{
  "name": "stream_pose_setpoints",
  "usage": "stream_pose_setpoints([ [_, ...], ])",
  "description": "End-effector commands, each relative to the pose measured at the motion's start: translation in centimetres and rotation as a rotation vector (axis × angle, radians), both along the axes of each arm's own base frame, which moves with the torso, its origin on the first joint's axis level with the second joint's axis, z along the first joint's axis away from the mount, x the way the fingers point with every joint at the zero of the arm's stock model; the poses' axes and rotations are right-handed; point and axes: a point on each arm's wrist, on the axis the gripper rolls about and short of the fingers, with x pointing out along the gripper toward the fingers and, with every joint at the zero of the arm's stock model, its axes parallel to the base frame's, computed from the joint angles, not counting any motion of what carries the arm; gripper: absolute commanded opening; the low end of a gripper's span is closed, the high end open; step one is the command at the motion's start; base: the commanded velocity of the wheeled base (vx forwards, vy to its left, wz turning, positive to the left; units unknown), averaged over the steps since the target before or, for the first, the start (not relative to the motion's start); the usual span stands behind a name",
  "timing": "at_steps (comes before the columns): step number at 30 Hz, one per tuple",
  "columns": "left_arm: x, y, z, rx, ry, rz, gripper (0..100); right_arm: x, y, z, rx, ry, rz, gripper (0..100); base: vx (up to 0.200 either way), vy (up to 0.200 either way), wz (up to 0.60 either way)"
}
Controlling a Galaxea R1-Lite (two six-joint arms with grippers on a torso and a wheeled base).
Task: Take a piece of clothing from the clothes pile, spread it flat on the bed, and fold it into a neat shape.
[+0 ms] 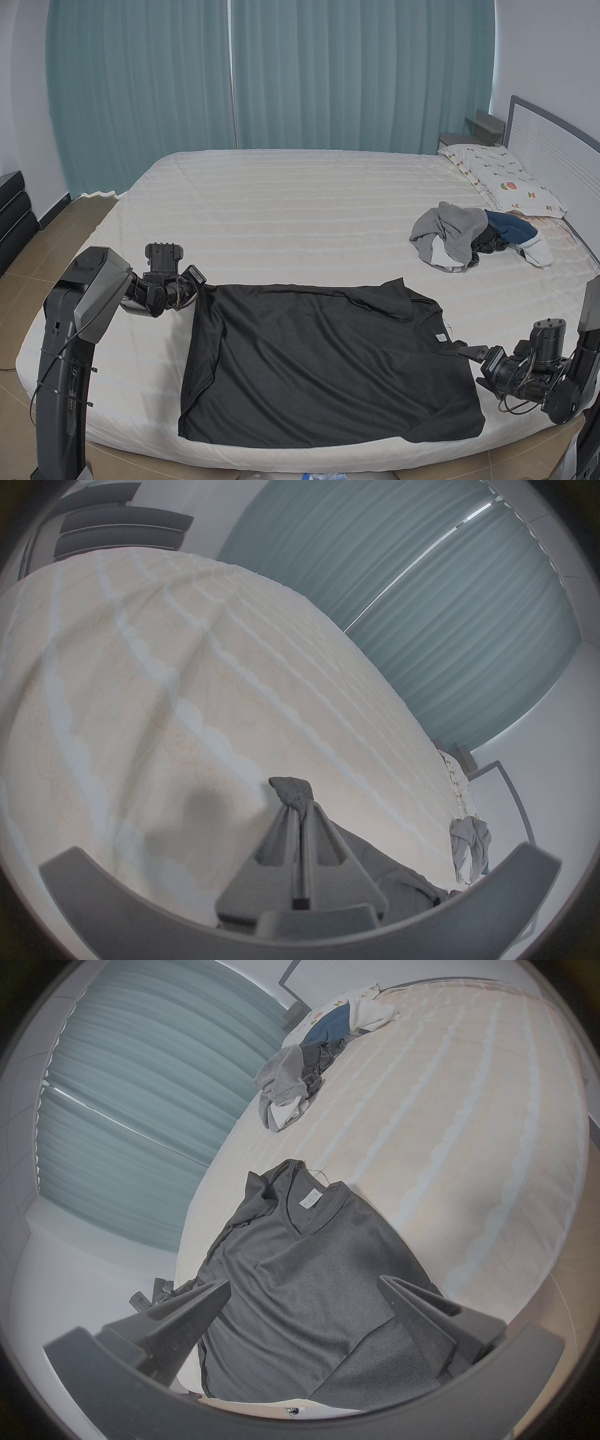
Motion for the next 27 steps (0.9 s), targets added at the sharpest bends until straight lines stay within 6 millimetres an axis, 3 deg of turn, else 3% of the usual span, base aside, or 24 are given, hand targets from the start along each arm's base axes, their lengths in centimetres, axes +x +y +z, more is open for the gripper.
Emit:
stream_pose_setpoints([
  [1,0.5,0.3,0.1,0.0,-0.019,0.019,0,0.0,0.0,0.0,0.0,0.002,0.001,100,0.0,0.0,0.0],
  [7,2.6,0.7,1.3,-0.027,-0.106,0.094,0,0.1,0.0,-0.2,0.0,0.006,0.001,100,0.0,0.0,0.0],
  [16,3.2,0.0,0.1,-0.028,-0.102,0.082,0,0.1,0.0,-0.2,0.0,0.006,0.001,100,0.0,0.0,0.0],
  [17,3.2,0.0,0.0,-0.028,-0.102,0.082,100,0.1,0.0,-0.2,0.0,0.006,0.001,100,0.0,0.0,0.0],
  [25,3.0,0.8,0.3,-0.026,-0.081,0.1,100,0.0,0.0,-0.2,-0.001,0.008,0.001,100,0.0,0.0,0.0],
  [27,2.8,1.8,1.8,-0.04,-0.095,0.159,100,0.0,0.0,-0.2,-0.001,0.008,0.001,100,0.0,0.0,0.0],
])
